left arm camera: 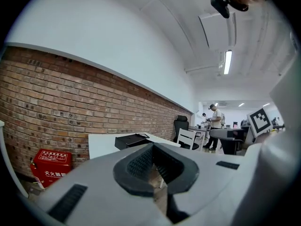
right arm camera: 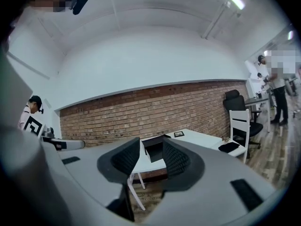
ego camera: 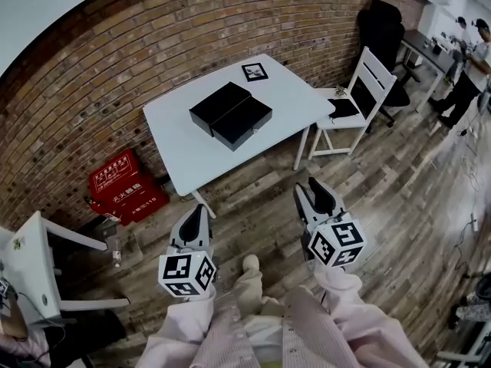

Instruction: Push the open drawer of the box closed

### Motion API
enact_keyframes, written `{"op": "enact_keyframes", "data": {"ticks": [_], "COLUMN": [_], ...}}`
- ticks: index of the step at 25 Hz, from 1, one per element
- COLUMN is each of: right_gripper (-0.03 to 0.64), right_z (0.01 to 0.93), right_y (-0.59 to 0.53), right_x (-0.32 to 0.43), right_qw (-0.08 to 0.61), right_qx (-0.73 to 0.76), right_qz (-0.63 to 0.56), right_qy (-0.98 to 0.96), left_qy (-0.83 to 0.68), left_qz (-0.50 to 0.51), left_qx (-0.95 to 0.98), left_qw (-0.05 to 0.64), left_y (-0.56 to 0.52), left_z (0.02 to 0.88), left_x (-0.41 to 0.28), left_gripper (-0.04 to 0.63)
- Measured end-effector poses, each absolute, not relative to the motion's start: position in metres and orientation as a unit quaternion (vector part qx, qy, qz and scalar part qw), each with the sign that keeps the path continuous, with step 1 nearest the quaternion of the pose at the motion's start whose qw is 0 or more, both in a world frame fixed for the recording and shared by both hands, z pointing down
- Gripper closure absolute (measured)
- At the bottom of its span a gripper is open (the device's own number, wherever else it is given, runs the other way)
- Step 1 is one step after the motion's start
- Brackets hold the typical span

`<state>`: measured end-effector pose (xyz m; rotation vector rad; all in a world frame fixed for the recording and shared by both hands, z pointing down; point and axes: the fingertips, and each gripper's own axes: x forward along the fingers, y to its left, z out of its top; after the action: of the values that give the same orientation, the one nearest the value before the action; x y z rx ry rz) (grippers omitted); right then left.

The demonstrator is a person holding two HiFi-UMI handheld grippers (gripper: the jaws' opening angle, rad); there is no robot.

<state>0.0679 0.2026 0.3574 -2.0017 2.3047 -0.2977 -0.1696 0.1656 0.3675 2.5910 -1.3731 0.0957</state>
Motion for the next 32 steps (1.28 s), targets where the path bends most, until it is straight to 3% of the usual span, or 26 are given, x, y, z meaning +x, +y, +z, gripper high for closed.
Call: {"op": "enact_keyframes", "data": {"ticks": [32], "right_gripper": [0.483], "right_z": [0.404], "right_y": [0.034], "right_x": [0.059], "right_qw": [-0.004], "right_qx": [-0.654], "right_qz": [-0.13], "right_qy": [0.745], "left_qy": [-0.441], "left_qz": [0.05], "left_qx": [0.88], "left_qw": [0.169], "left_y": [0.008], "left_z": [0.413], "left_x": [-0.159], "left_gripper": [0.6]}}
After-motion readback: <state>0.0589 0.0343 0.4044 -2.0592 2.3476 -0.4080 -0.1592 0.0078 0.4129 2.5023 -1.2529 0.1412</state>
